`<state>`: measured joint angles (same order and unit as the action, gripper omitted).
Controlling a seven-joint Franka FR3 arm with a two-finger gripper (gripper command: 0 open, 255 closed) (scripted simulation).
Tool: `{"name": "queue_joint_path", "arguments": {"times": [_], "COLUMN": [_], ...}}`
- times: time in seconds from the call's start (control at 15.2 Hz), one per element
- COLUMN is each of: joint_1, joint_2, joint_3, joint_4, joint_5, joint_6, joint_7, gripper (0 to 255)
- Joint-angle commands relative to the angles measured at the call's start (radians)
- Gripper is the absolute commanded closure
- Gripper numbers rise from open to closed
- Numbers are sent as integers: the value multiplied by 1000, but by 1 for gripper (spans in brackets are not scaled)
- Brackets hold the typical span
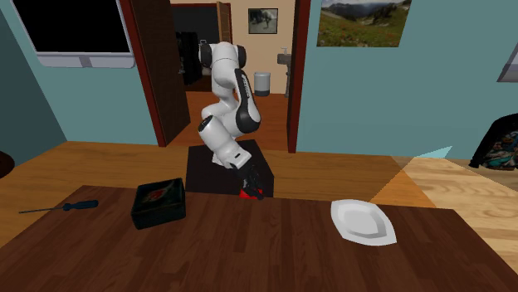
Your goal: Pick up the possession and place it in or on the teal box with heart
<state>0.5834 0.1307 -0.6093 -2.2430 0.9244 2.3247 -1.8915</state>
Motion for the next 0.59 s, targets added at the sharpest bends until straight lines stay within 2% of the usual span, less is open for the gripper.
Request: {"name": "queue_joint_path", "arguments": {"times": [0.0, 0.4, 0.53], "joint_1": [3, 10, -1], "joint_2": [-24, -88, -110], "joint_3": [-6, -15, -27], "joint_4": [1, 14, -2], "joint_5": [-32, -119, -139], "joint_6": [-8, -36, -44], "joint_7": [28, 112, 106], "gripper": [255, 255, 255]}}
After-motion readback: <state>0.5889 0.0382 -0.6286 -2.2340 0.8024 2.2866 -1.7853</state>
